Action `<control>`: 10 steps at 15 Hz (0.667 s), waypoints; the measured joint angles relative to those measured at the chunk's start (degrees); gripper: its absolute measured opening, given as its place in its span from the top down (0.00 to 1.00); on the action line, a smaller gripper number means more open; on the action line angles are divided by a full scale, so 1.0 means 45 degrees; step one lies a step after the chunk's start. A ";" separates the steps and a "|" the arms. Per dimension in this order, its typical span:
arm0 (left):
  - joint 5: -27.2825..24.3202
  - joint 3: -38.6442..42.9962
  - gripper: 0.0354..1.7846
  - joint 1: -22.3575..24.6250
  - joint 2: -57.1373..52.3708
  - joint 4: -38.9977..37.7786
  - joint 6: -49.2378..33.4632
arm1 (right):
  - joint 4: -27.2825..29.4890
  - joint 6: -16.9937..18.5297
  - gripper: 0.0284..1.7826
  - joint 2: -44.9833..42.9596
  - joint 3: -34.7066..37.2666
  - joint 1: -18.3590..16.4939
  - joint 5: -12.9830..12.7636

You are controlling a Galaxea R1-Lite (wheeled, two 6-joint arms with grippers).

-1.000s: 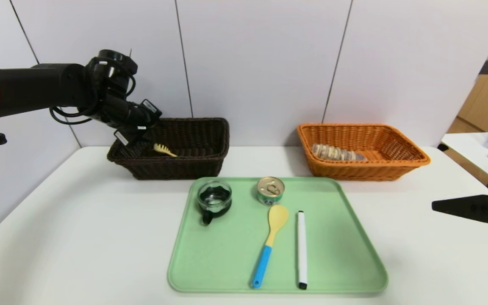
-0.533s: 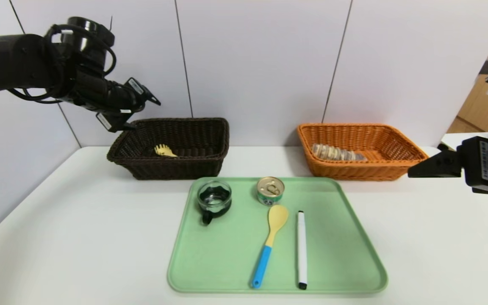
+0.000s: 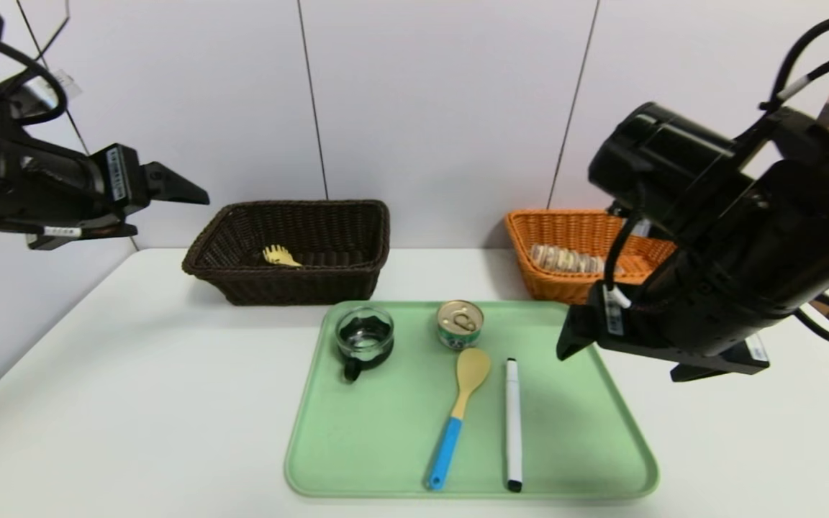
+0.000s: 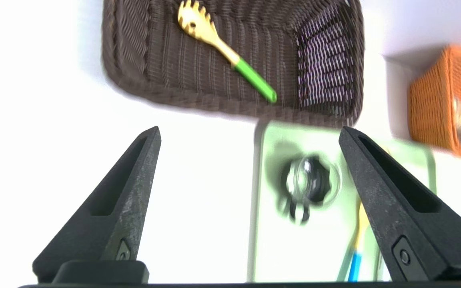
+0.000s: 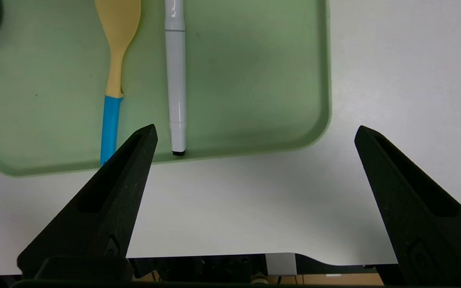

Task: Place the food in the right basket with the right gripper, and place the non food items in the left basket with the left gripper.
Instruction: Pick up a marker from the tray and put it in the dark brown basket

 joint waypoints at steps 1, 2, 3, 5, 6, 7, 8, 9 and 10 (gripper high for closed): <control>-0.0054 0.0731 0.11 0.0043 -0.0759 -0.0019 0.0352 | 0.0287 0.0116 0.04 0.0523 -0.0349 0.0195 0.0233; -0.0092 0.1384 0.10 0.0049 -0.1395 -0.0024 0.0658 | 0.0539 0.0282 0.04 0.1032 -0.0699 0.0344 0.0528; -0.0103 0.1894 0.10 0.0054 -0.1953 -0.0035 0.0945 | 0.0723 0.0509 0.04 0.1547 -0.1019 0.0471 0.0753; -0.0127 0.2698 0.08 0.0049 -0.2850 0.0000 0.1252 | 0.0834 0.0637 0.04 0.2397 -0.1379 0.0637 0.0951; -0.0127 0.3002 0.08 0.0008 -0.3205 0.0008 0.1276 | 0.0851 0.0656 0.04 0.2777 -0.1495 0.0704 0.1092; -0.0127 0.3327 0.07 -0.0116 -0.3560 0.0008 0.1276 | 0.0845 0.0672 0.04 0.3142 -0.1582 0.0734 0.1360; -0.0127 0.3598 0.07 -0.0257 -0.3812 0.0005 0.1292 | 0.0840 0.0672 0.04 0.3443 -0.1623 0.0742 0.1617; -0.0127 0.3798 0.07 -0.0341 -0.4017 -0.0016 0.1292 | 0.0845 0.0675 0.04 0.3709 -0.1650 0.0734 0.1739; -0.0135 0.3909 0.07 -0.0374 -0.4158 -0.0035 0.1287 | 0.0845 0.0680 0.04 0.3947 -0.1661 0.0710 0.1764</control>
